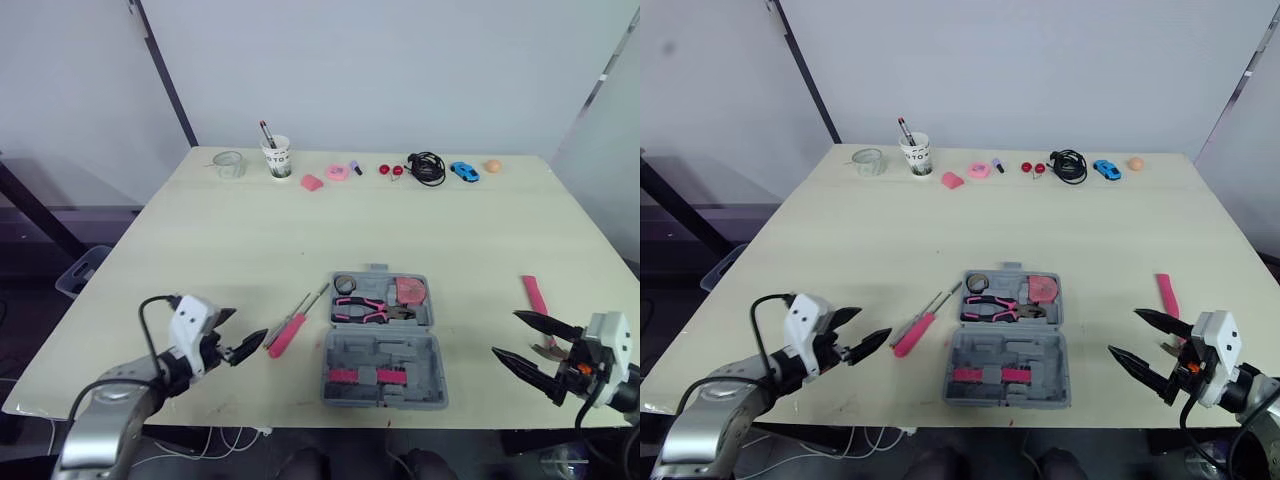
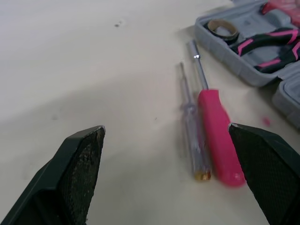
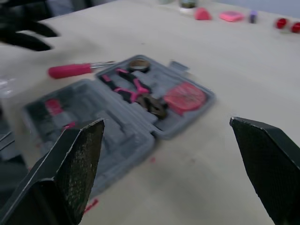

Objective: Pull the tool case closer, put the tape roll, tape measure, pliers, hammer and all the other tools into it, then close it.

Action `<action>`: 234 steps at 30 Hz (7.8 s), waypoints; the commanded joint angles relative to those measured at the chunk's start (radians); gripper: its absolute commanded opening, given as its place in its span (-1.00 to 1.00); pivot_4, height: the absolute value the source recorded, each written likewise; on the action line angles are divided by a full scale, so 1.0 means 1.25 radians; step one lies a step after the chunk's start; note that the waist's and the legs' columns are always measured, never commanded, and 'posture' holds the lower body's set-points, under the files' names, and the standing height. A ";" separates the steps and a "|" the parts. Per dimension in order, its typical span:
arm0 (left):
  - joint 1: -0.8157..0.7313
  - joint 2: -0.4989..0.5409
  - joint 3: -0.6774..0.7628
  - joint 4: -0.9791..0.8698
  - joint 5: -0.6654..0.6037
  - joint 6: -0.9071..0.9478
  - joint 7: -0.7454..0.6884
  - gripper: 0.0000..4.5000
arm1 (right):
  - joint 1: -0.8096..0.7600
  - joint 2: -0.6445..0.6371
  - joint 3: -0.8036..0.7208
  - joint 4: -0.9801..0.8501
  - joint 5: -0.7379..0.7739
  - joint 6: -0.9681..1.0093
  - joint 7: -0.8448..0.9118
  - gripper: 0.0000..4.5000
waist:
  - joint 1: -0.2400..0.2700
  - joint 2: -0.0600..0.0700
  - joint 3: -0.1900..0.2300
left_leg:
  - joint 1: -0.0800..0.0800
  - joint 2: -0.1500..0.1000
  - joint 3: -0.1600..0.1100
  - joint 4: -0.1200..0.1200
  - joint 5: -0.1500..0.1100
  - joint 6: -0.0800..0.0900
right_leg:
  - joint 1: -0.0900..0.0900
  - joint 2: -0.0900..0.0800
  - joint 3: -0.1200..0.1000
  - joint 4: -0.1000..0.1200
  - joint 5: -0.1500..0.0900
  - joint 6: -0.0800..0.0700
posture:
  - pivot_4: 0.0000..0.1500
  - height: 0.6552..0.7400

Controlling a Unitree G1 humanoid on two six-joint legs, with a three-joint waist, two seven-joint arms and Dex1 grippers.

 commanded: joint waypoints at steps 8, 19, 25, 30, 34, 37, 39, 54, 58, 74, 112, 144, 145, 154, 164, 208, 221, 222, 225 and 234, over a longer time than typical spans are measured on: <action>-0.132 0.028 -0.094 0.101 0.066 0.034 -0.011 0.98 | -0.107 -0.038 0.091 -0.082 0.026 0.013 0.091 1.00 | -0.002 -0.001 0.001 | 0.000 0.000 0.000 0.000 0.000 0.000 | 0.000 0.001 0.000 0.000 0.002 0.003 | 1.00 1.00; -0.153 0.005 -0.145 0.148 0.115 0.012 -0.008 0.98 | -0.147 -0.026 0.108 -0.056 0.001 0.001 0.079 1.00 | 0.005 -0.002 0.001 | -0.001 0.000 0.000 0.000 0.000 0.000 | 0.000 0.001 0.000 0.000 0.002 0.003 | 1.00 1.00; -0.170 -0.015 -0.160 0.170 0.128 0.000 -0.004 0.98 | -0.149 -0.026 0.112 -0.056 -0.003 0.000 0.074 1.00 | 0.012 -0.002 0.001 | -0.001 0.000 0.000 0.000 0.000 0.000 | 0.000 0.001 0.000 0.000 0.002 0.003 | 1.00 1.00; -0.187 -0.029 -0.164 0.192 0.140 -0.004 0.002 0.98 | -0.152 -0.024 0.114 -0.058 -0.003 0.000 0.072 1.00 | 0.013 -0.002 0.001 | -0.001 0.000 0.000 0.000 0.000 0.000 | 0.000 0.001 0.000 0.000 0.002 0.003 | 1.00 1.00; -0.193 -0.043 -0.170 0.202 0.146 -0.005 0.005 0.98 | -0.156 -0.023 0.117 -0.060 -0.002 0.001 0.074 1.00 | 0.013 -0.002 0.001 | -0.001 0.000 0.000 0.000 0.000 0.000 | 0.000 0.001 0.000 0.000 0.002 0.003 | 1.00 1.00; -0.197 -0.055 -0.174 0.205 0.146 0.000 0.006 0.98 | -0.164 -0.020 0.124 -0.059 -0.005 0.000 0.072 1.00 | 0.013 -0.002 0.001 | -0.001 -0.001 0.000 0.000 0.000 0.000 | 0.000 0.001 0.000 0.000 0.002 0.003 | 1.00 1.00; -0.199 -0.062 -0.175 0.207 0.147 0.004 0.007 0.98 | -0.168 -0.018 0.127 -0.059 -0.006 0.000 0.071 1.00 | 0.014 -0.002 0.000 | -0.001 -0.001 0.000 0.000 0.000 0.000 | 0.000 0.001 0.000 0.000 0.002 0.003 | 1.00 1.00; -0.143 -0.085 -0.151 0.179 0.154 -0.012 0.058 -0.95 | -0.180 -0.015 0.138 -0.052 -0.014 -0.001 0.071 1.00 | 0.013 -0.002 0.000 | -0.001 -0.001 0.000 0.000 0.000 0.000 | 0.000 0.001 0.000 0.000 0.002 0.003 | 1.00 1.00; -0.122 -0.085 -0.140 0.178 0.148 -0.026 0.068 -0.95 | -0.187 -0.012 0.143 -0.053 -0.011 0.001 0.071 1.00 | 0.012 -0.001 0.000 | 0.000 -0.001 0.000 0.000 0.000 0.000 | 0.000 0.001 0.000 0.001 0.002 0.003 | 1.00 1.00; -0.114 0.067 -0.063 0.073 0.077 -0.010 -0.055 -0.95 | -0.231 -0.006 0.146 -0.036 0.021 0.014 0.096 1.00 | 0.014 -0.002 0.000 | -0.001 0.000 0.000 0.000 0.000 0.000 | 0.000 0.000 -0.001 0.001 0.002 0.003 | 1.00 1.00; -0.658 -0.051 -0.572 0.192 0.200 0.077 -0.475 -0.95 | -0.123 -0.012 0.067 -0.013 -0.018 -0.072 0.086 1.00 | 0.013 -0.003 0.002 | -0.003 0.000 0.000 0.002 0.000 0.000 | 0.000 0.008 0.004 0.001 0.002 0.003 | 1.00 1.00; -0.678 -0.158 -0.670 0.334 0.372 0.026 -0.452 -0.95 | -0.075 -0.016 0.063 -0.033 -0.038 -0.092 0.066 1.00 | 0.017 -0.002 0.002 | -0.003 -0.001 -0.002 0.003 0.000 0.000 | 0.002 0.008 0.006 0.001 0.002 0.003 | 1.00 1.00; -0.677 -0.162 -0.671 0.336 0.374 0.026 -0.451 -0.95 | -0.075 -0.016 0.063 -0.033 -0.039 -0.093 0.066 1.00 | 0.017 -0.002 0.002 | -0.003 -0.001 -0.002 0.003 0.000 0.000 | 0.002 0.008 0.006 0.001 0.002 0.003 | 1.00 1.00; -0.664 -0.175 -0.668 0.325 0.386 0.028 -0.444 -0.95 | -0.077 -0.012 0.072 -0.031 -0.044 -0.099 0.063 1.00 | 0.017 -0.002 0.002 | -0.003 -0.001 -0.002 0.003 0.000 0.000 | 0.003 0.008 0.006 0.001 0.002 0.004 | 1.00 1.00; -0.653 -0.168 -0.657 0.303 0.390 0.026 -0.439 0.27 | -0.080 -0.008 0.080 -0.028 -0.049 -0.102 0.064 1.00 | 0.016 -0.002 0.002 | -0.003 -0.001 -0.002 0.003 0.000 0.000 | 0.003 0.008 0.006 0.001 0.002 0.004 | 1.00 1.00; -0.618 -0.220 -0.457 0.684 0.255 -0.427 -0.464 -0.96 | -0.111 0.011 0.091 0.007 -0.053 -0.114 0.061 1.00 | 0.013 -0.002 0.002 | -0.003 -0.001 -0.002 0.004 0.000 0.000 | 0.002 0.009 0.006 0.001 0.002 0.004 | 1.00 1.00; -0.586 -0.250 -0.450 0.816 0.310 -0.509 -0.412 -0.96 | -0.090 0.007 0.087 0.016 -0.081 -0.123 0.040 1.00 | 0.014 0.002 -0.004 | 0.001 -0.001 -0.003 0.004 0.000 0.000 | 0.006 0.009 0.006 0.001 0.002 0.004 | 1.00 1.00; -0.588 -0.252 -0.434 0.812 0.296 -0.510 -0.412 -0.96 | -0.091 0.009 0.087 0.019 -0.082 -0.123 0.036 1.00 | 0.014 0.002 -0.004 | 0.001 -0.001 -0.003 0.004 0.000 0.000 | 0.006 0.009 0.006 0.001 0.002 0.004 | 1.00 1.00; -0.581 -0.255 -0.364 0.758 0.212 -0.499 -0.440 -0.96 | -0.097 0.021 0.076 0.027 -0.066 -0.112 0.016 1.00 | 0.013 0.002 -0.004 | 0.001 -0.001 -0.003 0.004 0.000 0.000 | 0.006 0.009 0.006 0.001 0.002 0.004 | 1.00 1.00; -0.478 -0.166 -0.198 0.437 0.041 -0.349 -0.411 -0.96 | -0.096 0.067 0.024 0.096 -0.065 -0.102 -0.086 1.00 | 0.011 0.002 -0.003 | -0.002 0.000 -0.003 0.004 0.000 0.000 | 0.003 0.009 0.005 0.002 0.002 0.003 | 1.00 1.00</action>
